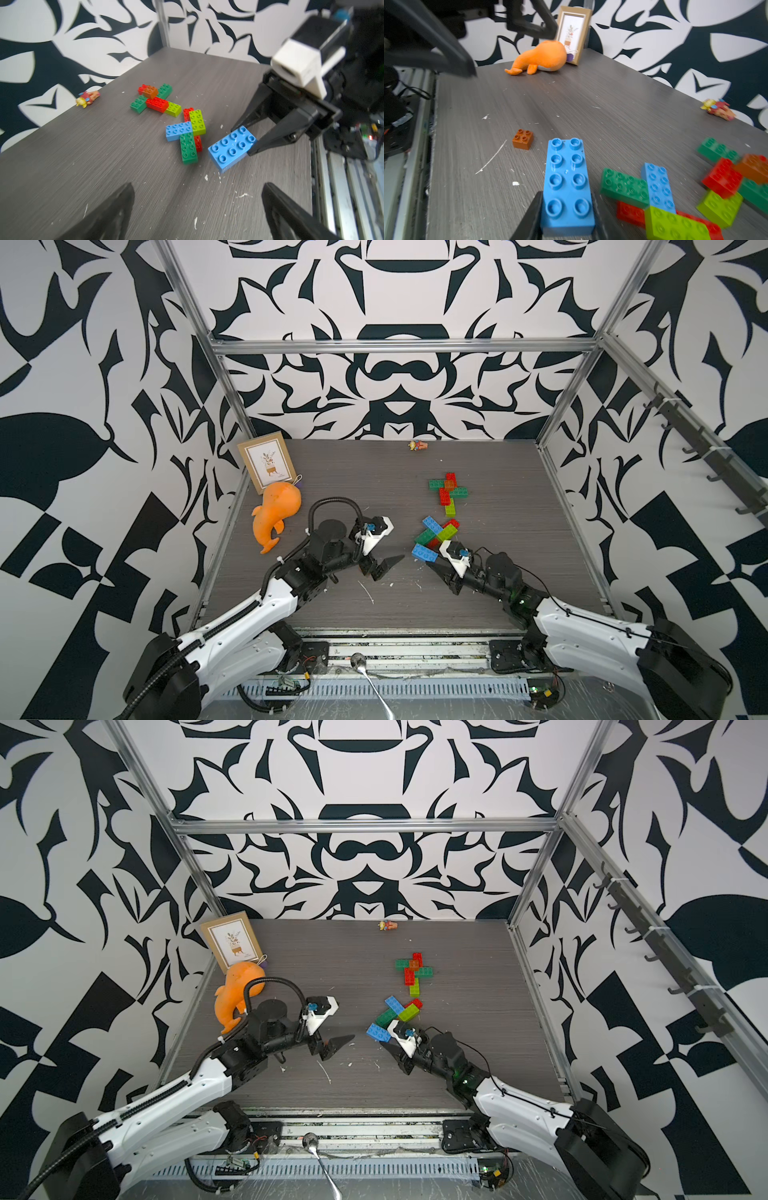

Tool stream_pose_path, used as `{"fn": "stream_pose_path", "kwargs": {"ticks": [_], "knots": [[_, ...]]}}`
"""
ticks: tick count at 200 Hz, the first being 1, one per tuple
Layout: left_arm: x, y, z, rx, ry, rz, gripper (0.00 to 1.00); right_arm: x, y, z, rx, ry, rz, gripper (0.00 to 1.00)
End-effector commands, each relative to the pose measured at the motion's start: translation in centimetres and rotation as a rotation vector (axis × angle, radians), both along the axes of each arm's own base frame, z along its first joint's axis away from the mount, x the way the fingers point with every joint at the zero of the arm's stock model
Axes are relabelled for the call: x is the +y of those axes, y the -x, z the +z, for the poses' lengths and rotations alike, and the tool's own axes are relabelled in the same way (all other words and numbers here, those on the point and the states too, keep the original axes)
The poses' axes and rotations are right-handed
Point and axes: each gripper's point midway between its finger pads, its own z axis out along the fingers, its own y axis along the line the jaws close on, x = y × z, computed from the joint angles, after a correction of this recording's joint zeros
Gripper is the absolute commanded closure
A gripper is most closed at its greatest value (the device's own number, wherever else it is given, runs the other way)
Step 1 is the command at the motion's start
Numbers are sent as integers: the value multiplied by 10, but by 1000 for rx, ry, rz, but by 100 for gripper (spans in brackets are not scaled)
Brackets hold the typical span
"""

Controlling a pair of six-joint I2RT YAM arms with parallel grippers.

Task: Assemble a small pinwheel with lego
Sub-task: Assemble the lego brick with the lego brick.

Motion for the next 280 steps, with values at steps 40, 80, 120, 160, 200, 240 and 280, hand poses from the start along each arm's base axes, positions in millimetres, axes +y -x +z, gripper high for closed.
{"fn": "stream_pose_path", "kwargs": {"ticks": [40, 80, 120, 160, 200, 240, 280], "knots": [[21, -32, 9, 210, 173, 265, 0, -43, -35, -25, 137, -34, -322, 100], [7, -33, 0, 266, 137, 214, 0, -42, -42, -40, 159, -2, -331, 100], [-6, -34, -10, 359, 71, 169, 0, -42, -51, -49, 171, -4, -347, 100], [-9, -37, -17, 368, 68, 168, 0, -40, -56, -51, 162, -18, -349, 100], [-11, -39, -29, 400, 46, 172, 0, -33, -56, -45, 145, -44, -315, 100], [-15, -41, -33, 421, 46, 158, 0, -38, -64, -47, 129, -20, -342, 100], [-16, -42, -35, 430, 42, 159, 0, -39, -68, -54, 128, -17, -353, 100]]}}
